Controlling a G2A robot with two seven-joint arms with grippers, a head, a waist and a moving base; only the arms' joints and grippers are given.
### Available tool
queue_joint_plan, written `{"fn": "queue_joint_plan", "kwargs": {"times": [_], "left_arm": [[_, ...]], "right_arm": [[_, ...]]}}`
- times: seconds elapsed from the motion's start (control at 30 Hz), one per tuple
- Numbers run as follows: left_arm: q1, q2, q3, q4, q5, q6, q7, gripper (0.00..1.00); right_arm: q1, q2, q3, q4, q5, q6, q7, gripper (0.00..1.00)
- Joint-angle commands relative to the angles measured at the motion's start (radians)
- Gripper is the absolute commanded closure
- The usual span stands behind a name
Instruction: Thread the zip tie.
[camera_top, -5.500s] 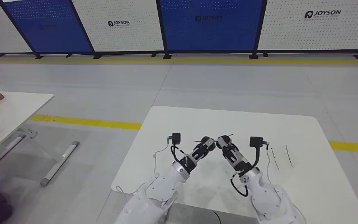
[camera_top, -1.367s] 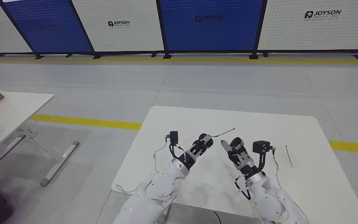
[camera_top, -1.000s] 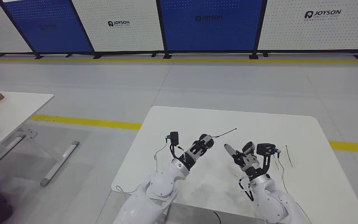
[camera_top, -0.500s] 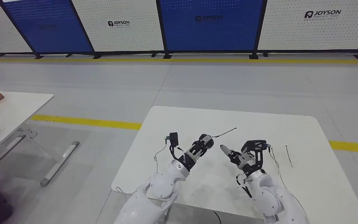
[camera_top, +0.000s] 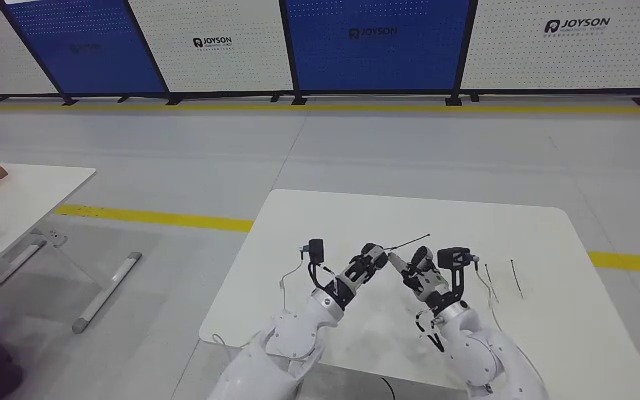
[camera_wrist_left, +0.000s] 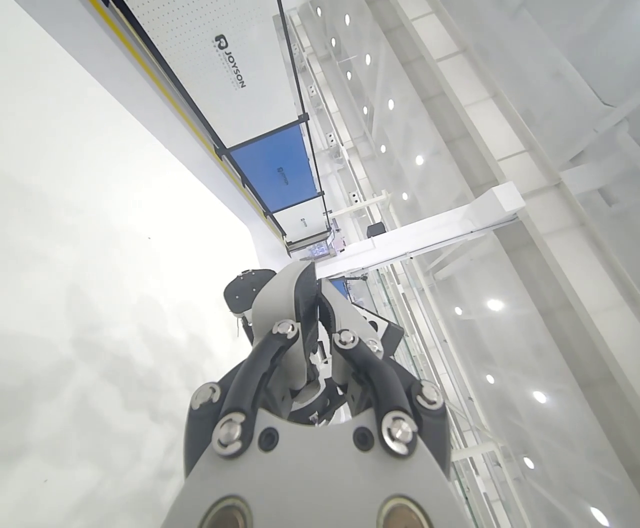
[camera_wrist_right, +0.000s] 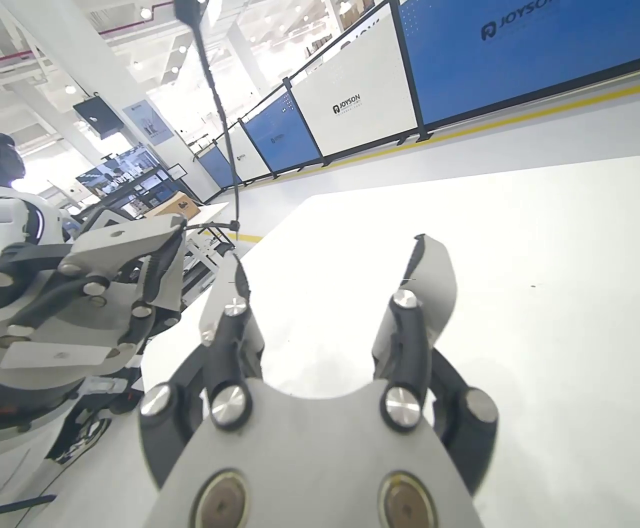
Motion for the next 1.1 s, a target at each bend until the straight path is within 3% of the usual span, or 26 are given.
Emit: {"fn": "queue_joint_plan", "kwargs": {"times": [0.0,0.4,1.07], "left_arm": [[0.000,-0.001,0.004,-0.001,0.009,-0.001,0.004,1.00],[-0.003,-0.003,0.016,0.003,0.033,0.004,0.019,1.00],[0.003,-0.004,0.026,0.005,0.071,0.004,0.028,1.00]], "right_arm": [[0.001,0.000,-0.002,-0.003,0.004,-0.008,0.007,0.67],[-0.005,0.003,-0.004,-0.025,0.005,-0.043,0.021,0.67],[-0.007,0.007,-0.003,-0.031,0.006,-0.063,0.016,0.82]]}}
